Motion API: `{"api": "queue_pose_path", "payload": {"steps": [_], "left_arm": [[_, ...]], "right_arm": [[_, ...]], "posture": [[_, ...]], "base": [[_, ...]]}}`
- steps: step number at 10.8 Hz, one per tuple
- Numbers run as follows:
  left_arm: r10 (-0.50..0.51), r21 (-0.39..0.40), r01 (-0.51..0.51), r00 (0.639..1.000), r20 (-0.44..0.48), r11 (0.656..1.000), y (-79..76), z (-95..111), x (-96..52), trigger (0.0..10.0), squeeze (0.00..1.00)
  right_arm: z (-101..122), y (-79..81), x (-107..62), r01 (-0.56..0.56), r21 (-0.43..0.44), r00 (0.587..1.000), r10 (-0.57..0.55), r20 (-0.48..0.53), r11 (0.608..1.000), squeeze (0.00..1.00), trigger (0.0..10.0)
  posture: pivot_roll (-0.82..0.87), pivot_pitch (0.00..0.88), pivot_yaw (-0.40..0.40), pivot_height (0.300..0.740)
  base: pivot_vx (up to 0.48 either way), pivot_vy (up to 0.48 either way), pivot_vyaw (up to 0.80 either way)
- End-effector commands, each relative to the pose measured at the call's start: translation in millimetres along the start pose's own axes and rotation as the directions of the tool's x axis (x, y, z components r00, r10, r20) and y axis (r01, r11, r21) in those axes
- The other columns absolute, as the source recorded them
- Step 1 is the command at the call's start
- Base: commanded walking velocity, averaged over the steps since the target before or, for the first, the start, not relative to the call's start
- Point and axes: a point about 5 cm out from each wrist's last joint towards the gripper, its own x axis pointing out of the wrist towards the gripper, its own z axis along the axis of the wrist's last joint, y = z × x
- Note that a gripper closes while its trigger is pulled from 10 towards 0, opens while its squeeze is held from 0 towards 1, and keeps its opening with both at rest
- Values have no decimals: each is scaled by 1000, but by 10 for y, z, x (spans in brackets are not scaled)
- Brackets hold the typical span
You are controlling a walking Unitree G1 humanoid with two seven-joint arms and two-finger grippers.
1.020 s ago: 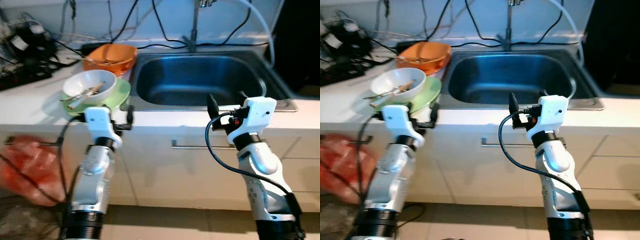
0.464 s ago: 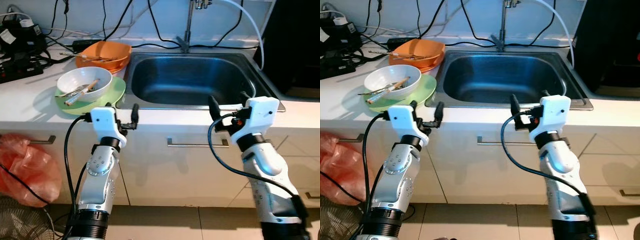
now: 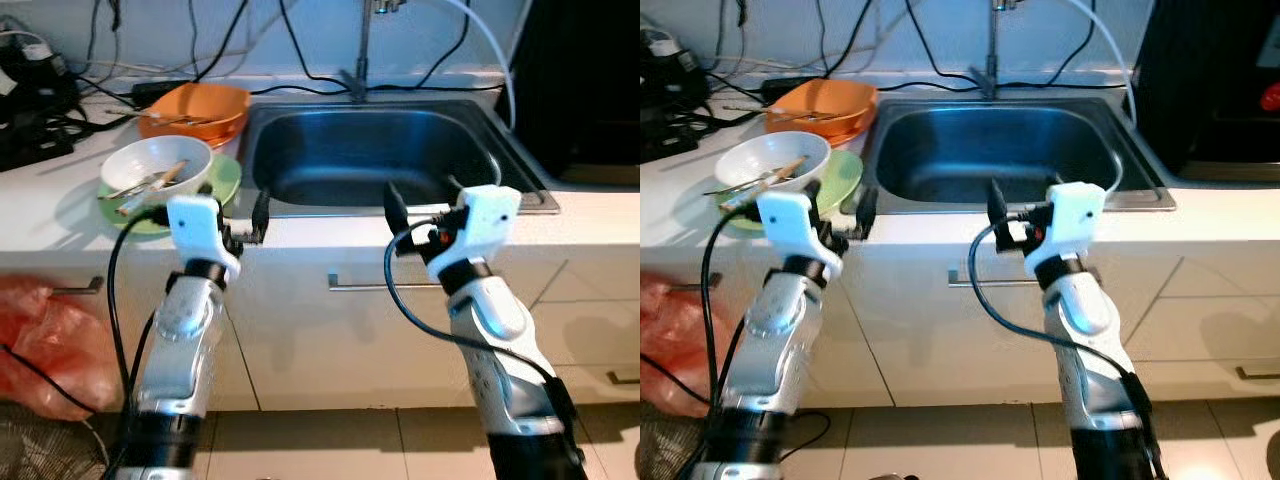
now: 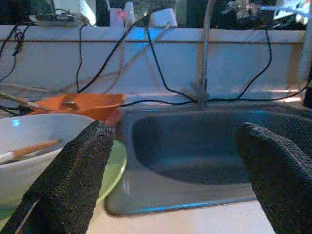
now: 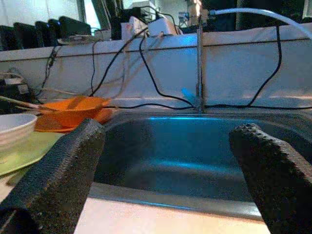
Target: Kitchen organization
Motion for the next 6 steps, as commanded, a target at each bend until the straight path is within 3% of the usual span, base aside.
{"api": "queue_pose_path", "payload": {"steps": [1,4,6], "left_arm": [[-15,20,15,1000,12,1000,-45,33,-15,10000,0],[58,16,-58,998,6,998,77,17,-56,10000,0],[64,32,-67,995,76,997,14,140,41,10000,0]], "right_arm": [[-19,-48,3,17,4,1000,-17,-1,1000,0,10000],[6,2,21,-20,-30,1000,20,6,999,0,10000],[-29,49,-6,-28,0,1000,28,-3,1000,0,10000]], "posture": [[62,0,48,740],[36,12,31,740],[34,0,7,740]], "base": [[0,0,0],[0,0,0],[0,0,0]]}}
